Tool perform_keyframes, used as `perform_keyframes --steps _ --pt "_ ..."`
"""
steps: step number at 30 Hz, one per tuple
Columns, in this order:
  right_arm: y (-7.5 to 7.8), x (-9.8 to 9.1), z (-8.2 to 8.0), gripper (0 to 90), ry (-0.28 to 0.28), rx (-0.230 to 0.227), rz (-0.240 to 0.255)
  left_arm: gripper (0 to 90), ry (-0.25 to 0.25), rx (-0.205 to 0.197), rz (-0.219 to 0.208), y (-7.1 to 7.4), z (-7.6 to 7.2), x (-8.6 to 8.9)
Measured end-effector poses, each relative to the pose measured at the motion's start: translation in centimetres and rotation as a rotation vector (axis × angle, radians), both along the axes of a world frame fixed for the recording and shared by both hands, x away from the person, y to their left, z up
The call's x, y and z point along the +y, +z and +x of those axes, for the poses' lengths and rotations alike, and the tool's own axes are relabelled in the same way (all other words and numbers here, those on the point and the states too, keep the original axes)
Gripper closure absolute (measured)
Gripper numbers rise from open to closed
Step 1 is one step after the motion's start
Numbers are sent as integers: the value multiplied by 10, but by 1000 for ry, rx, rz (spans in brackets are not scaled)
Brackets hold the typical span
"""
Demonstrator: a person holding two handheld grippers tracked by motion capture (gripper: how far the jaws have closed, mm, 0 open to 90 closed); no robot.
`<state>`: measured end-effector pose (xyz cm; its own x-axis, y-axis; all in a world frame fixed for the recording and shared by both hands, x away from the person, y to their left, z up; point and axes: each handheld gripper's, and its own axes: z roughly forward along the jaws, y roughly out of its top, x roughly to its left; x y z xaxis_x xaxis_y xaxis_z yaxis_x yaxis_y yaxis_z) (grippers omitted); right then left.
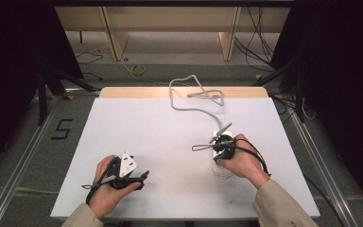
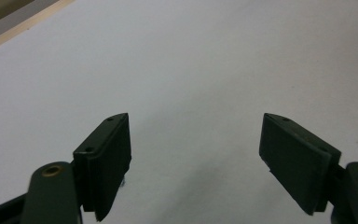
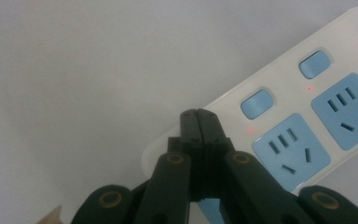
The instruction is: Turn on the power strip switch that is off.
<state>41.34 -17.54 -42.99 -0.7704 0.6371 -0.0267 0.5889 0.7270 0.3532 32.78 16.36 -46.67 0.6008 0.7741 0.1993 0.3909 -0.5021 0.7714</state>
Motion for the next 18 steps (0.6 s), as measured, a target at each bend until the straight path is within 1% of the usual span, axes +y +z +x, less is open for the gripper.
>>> perform_keyframes --steps 4,6,18 --pt "1 -1 0 900 1 -9 6 252 -2 2 4 0 0 0" --pt "2 -3 0 900 4 -17 15 252 1 1 -2 0 0 0" --pt "9 -10 -3 900 -1 -57 57 253 2 4 0 0 0 0"
